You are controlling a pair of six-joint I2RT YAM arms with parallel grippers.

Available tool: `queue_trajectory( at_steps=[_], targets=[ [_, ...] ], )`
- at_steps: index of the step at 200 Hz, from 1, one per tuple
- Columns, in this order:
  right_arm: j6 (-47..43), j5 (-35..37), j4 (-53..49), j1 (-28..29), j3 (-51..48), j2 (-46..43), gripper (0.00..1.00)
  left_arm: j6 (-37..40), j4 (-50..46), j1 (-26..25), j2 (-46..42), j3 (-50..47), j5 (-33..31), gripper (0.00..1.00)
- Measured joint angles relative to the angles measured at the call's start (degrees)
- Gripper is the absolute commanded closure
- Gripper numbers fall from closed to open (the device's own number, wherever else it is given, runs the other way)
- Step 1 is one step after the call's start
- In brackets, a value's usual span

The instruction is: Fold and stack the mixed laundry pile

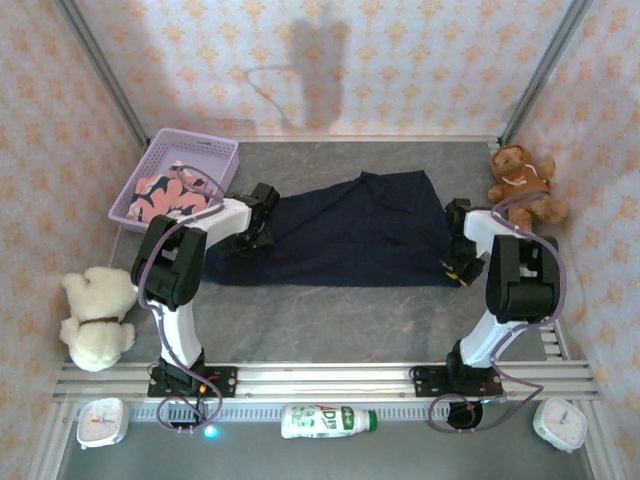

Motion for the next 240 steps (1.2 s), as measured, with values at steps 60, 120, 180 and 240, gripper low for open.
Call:
queue_trajectory(
  at_steps=[60, 120, 180, 240],
  targets=[
    [-1.14, -1.44, -2.1, -1.36, 3.3, -3.58, 0.71, -1.31, -5.2, -0.92, -8.15, -6.16, -0.11, 0.07],
    [0.02, -13.53, 4.87, 11.65, 8.52, -4.7, 0.7, -0.15, -3.15, -8.98, -10.49, 0.96, 4.35, 0.49],
    [5.31, -14.56, 8.66, 13.22, 7.63, 4.98, 0.72, -2.99, 1.49, -13.49, -6.64, -4.9, 9.03, 0.47],
    [6.97, -12.9, 8.46, 13.18, -0.09, -1.9, 0.71, -6.78, 3.74, -14.01, -9.07, -11.52, 9.05, 0.42]
  ],
)
